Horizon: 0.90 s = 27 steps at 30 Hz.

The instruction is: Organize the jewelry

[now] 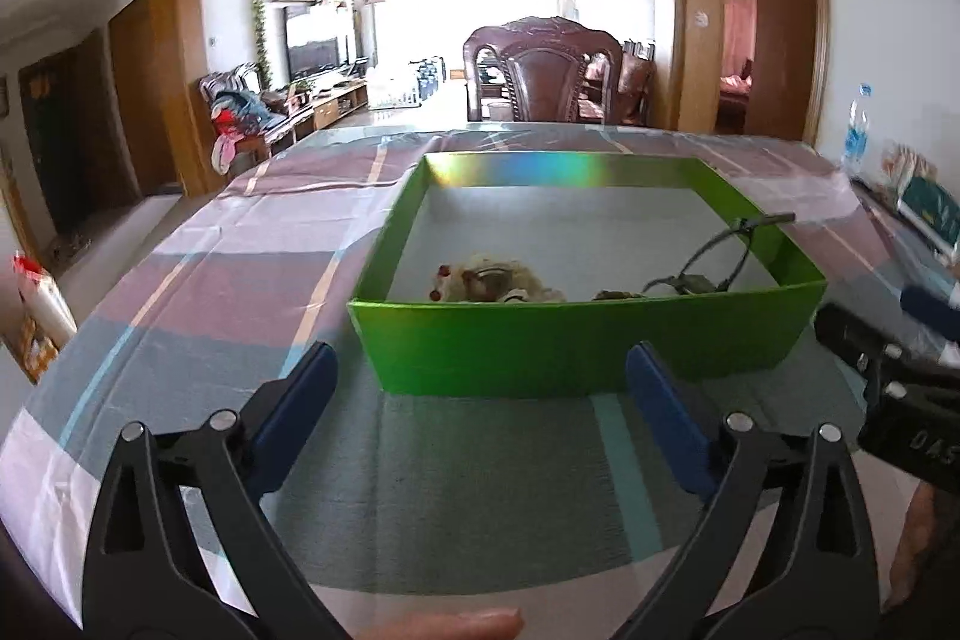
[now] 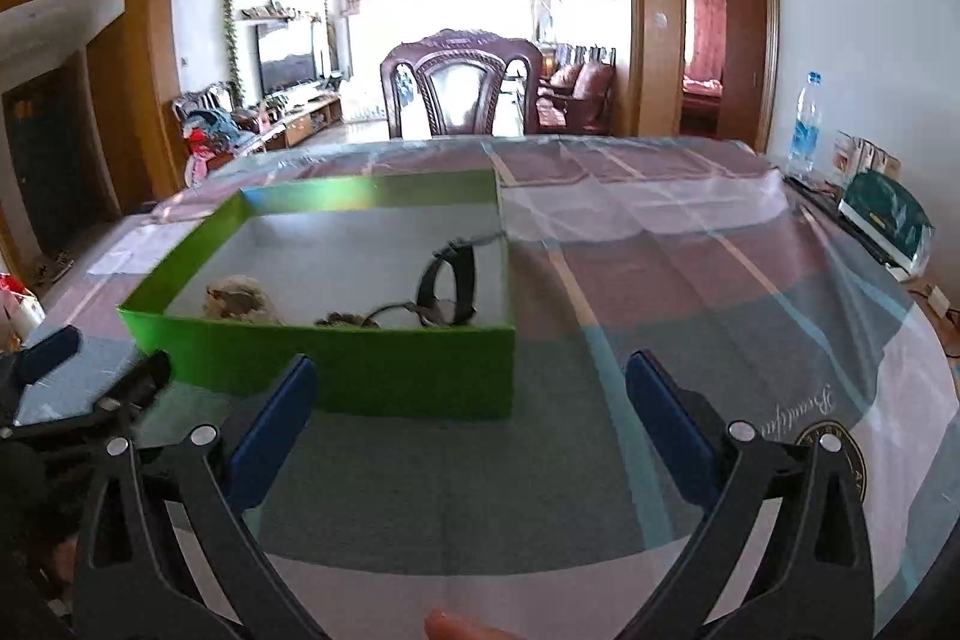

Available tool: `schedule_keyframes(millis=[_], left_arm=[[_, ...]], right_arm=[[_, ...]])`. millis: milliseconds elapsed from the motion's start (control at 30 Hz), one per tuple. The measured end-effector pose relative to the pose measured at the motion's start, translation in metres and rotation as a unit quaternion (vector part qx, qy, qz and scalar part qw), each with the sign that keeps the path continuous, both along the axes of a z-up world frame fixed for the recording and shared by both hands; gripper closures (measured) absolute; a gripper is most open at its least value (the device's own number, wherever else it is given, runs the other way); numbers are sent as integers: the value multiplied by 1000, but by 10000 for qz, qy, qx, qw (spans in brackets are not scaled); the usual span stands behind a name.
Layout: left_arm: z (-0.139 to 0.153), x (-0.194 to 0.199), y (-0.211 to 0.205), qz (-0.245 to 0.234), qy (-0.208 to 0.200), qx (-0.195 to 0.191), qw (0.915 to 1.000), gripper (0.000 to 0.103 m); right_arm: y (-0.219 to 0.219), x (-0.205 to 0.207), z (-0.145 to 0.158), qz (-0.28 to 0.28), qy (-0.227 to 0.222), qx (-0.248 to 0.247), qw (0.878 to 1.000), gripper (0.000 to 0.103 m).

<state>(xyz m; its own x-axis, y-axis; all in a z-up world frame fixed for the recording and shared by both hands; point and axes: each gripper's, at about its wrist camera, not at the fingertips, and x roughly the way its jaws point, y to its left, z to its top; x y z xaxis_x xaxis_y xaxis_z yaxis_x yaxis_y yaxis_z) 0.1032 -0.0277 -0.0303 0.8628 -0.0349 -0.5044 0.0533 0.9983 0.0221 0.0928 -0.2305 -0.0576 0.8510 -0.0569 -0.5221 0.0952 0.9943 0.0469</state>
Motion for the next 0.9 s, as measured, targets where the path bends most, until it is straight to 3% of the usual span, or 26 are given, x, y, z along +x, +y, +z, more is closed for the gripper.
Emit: schedule_keyframes(millis=[133,433,900], left_arm=[[-3,-2,12,58,21,-281,9996,4],[-12,0,0,-41,142,60,9999,4],[-16,4,-1,-83,246,108,9996,4]], right_arm=[[-4,1,-7,-2,76,49,10000,3],[5,-1,-15,144,137,-128,9997,3],[7,2,-16,208,187,-128,9995,3]])
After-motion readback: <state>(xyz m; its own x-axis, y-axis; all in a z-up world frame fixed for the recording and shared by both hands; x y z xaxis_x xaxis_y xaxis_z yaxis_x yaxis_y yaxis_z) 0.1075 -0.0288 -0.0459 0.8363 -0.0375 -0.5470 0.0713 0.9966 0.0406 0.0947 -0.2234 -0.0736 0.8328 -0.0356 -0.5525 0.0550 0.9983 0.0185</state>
